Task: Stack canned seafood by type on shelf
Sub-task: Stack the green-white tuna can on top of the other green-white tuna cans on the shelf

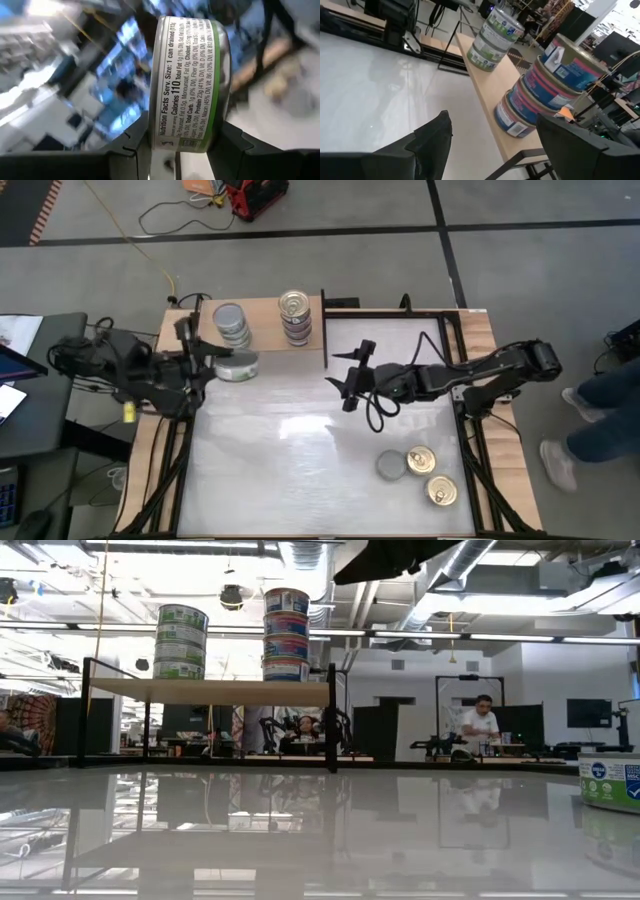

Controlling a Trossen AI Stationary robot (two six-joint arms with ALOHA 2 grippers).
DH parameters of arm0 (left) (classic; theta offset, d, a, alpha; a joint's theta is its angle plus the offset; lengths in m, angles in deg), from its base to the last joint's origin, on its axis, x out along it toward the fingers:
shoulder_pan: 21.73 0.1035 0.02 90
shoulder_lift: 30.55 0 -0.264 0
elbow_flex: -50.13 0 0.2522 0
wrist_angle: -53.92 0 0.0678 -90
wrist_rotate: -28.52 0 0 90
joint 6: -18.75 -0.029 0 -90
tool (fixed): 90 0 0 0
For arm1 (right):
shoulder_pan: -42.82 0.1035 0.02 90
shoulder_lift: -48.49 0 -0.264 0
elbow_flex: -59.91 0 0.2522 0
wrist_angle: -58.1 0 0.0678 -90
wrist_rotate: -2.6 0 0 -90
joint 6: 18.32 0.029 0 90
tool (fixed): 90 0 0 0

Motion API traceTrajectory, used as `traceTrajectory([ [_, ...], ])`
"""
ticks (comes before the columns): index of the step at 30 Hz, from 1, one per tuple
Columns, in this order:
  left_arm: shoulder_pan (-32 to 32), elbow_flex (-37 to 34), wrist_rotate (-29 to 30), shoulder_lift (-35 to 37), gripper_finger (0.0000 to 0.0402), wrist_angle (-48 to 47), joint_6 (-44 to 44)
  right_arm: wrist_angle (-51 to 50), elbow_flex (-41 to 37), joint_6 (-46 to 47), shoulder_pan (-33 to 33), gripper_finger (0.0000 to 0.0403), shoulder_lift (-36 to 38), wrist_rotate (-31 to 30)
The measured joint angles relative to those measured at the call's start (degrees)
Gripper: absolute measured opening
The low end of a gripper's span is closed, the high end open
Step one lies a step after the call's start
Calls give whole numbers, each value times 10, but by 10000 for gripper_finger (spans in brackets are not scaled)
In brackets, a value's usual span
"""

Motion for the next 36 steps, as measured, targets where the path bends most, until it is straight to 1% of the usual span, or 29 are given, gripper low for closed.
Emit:
traceTrajectory([
  [4, -16, 0, 93, 0, 140, -116, 31, -8, 0, -2, 1, 321, 0, 0],
  [8, -39, 0, 173, -3, 140, -173, 51, -20, 0, -2, -1, 321, 0, 0],
  [10, -50, 0, 239, -2, 140, -181, 44, -22, 0, -2, -3, 321, 0, 0],
  [12, -55, 0, 324, 0, 140, -199, 34, -21, 0, -4, -5, 321, 0, 0],
  [13, -55, 0, 357, 1, 140, -213, 32, -20, 0, -7, -8, 321, 0, 0],
  [15, -54, 0, 397, 3, 140, -254, 38, -17, 0, -11, -11, 321, 0, 0],
  [19, -29, -21, 444, 1, 140, -291, 41, -11, 0, -12, -21, 321, 0, 0],
  [21, -7, -34, 457, 2, 140, -297, 41, -8, 0, -12, -26, 321, 0, 0],
  [26, 68, -41, 458, 5, 140, -297, 44, 23, 0, -12, -34, 321, 0, 30],
  [28, 102, -41, 450, 5, 140, -296, 44, 31, 0, -12, -34, 321, 0, 36],
  [32, 166, -41, 382, 4, 140, -283, 28, 33, 0, -7, -34, 321, -2, 44],
  [34, 196, -41, 333, -5, 140, -271, 6, 35, 0, -5, -34, 321, -4, 45],
  [36, 220, -41, 300, -17, 140, -257, -23, 33, 0, -5, -34, 321, -4, 46],
])
